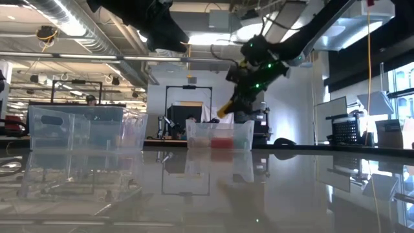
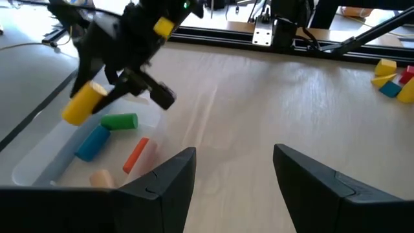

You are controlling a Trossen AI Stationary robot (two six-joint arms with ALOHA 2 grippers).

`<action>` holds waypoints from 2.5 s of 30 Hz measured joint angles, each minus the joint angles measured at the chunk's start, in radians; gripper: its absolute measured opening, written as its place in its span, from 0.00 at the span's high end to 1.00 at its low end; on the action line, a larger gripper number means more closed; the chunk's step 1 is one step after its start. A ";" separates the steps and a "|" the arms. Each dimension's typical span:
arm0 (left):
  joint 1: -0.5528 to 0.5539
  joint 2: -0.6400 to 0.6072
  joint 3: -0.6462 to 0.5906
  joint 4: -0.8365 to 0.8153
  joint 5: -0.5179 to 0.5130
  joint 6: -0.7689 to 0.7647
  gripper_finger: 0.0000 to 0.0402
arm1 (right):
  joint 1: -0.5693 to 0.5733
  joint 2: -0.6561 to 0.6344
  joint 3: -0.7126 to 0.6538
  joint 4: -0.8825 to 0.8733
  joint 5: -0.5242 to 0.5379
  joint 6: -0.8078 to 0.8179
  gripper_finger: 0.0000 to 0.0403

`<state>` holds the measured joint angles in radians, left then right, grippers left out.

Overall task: Sort blocks by size
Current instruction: Put the yellow cylinder game block into the top center transparent bin

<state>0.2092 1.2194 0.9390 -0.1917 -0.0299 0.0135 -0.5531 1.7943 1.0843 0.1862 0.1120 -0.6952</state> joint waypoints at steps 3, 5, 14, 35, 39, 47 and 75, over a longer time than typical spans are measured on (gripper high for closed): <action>0.000 0.000 0.000 0.000 0.000 -0.003 0.49 | 0.001 0.029 0.000 -0.004 0.000 0.011 0.64; 0.000 0.000 0.000 0.000 0.000 -0.003 0.49 | 0.003 0.037 0.000 -0.005 0.000 0.014 0.63; 0.000 0.000 0.000 0.000 0.000 -0.003 0.49 | 0.003 0.037 0.000 -0.004 0.001 0.017 0.53; 0.000 0.000 0.000 0.005 0.000 0.021 0.49 | 0.154 -0.152 0.096 -0.320 -0.052 0.014 0.48; 0.000 0.000 0.000 0.021 0.000 0.022 0.49 | 0.237 -0.224 0.139 -0.483 -0.034 0.032 0.48; 0.000 0.000 0.000 0.031 0.000 0.020 0.49 | 0.437 -0.297 0.192 -0.784 -0.034 0.181 0.48; -0.085 0.006 -0.116 0.238 0.001 0.027 0.49 | 1.253 -0.291 0.192 -1.057 0.114 1.351 0.48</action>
<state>0.1246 1.2259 0.8231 0.0460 -0.0293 0.0409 0.6995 1.5032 1.2762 -0.8711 0.2264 0.6559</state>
